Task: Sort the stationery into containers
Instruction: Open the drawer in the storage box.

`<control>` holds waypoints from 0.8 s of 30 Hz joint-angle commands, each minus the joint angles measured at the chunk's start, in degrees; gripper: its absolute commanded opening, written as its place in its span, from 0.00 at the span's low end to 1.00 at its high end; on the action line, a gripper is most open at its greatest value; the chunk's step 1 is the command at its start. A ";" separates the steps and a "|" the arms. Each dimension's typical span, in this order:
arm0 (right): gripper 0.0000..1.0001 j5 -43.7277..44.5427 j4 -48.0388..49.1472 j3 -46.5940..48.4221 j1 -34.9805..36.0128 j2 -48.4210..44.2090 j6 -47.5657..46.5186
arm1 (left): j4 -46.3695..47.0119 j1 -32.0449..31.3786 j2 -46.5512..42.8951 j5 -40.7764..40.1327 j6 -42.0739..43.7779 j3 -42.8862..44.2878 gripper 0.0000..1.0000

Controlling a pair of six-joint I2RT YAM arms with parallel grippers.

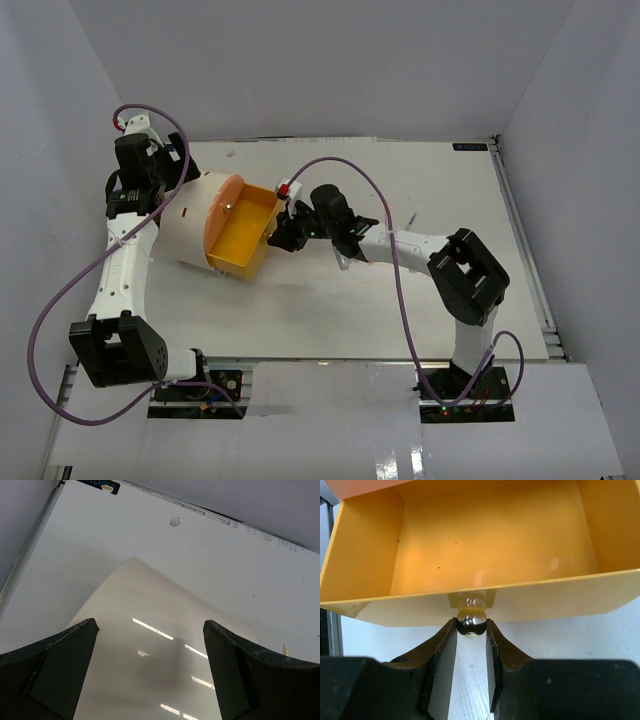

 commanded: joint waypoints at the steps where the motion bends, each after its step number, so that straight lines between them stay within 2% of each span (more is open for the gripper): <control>1: 0.12 1.23 0.70 -1.23 -0.67 -3.79 -1.70 | -0.03 -0.20 -1.89 -0.24 0.53 -0.27 0.98; 3: 0.14 1.32 0.70 -1.58 -0.76 -4.23 -1.88 | -0.03 -0.20 -1.89 -0.06 0.44 -0.09 0.98; 6: 0.32 1.41 0.09 -1.50 -0.85 -4.76 -2.23 | -0.03 -0.20 -2.06 0.11 0.44 -0.01 0.98; 9: 0.40 1.85 -0.88 -1.41 -0.94 -5.55 -2.58 | -0.12 -0.20 -2.42 0.11 0.44 0.61 0.98; 10: 0.46 2.37 -1.05 -1.58 -0.94 -6.16 -2.67 | -0.30 -0.20 -2.50 0.29 0.27 0.87 0.98; 15: 0.56 5.27 -2.72 -3.34 -1.20 -9.15 -2.93 | -1.26 -0.20 -3.03 1.25 0.00 3.07 0.98; 18: 0.71 7.29 -4.39 -4.66 -1.47 -11.52 -2.85 | -2.05 -0.20 -3.82 1.43 -0.08 4.21 0.98; 21: 0.79 13.34 -8.24 -5.80 -2.26 -14.59 -1.88 | -3.20 -0.20 -5.31 3.44 -0.52 5.26 0.98; 24: 0.79 25.36 -13.34 -5.71 -4.10 -17.41 1.36 | -4.25 -0.20 -7.86 4.68 -0.96 5.71 0.98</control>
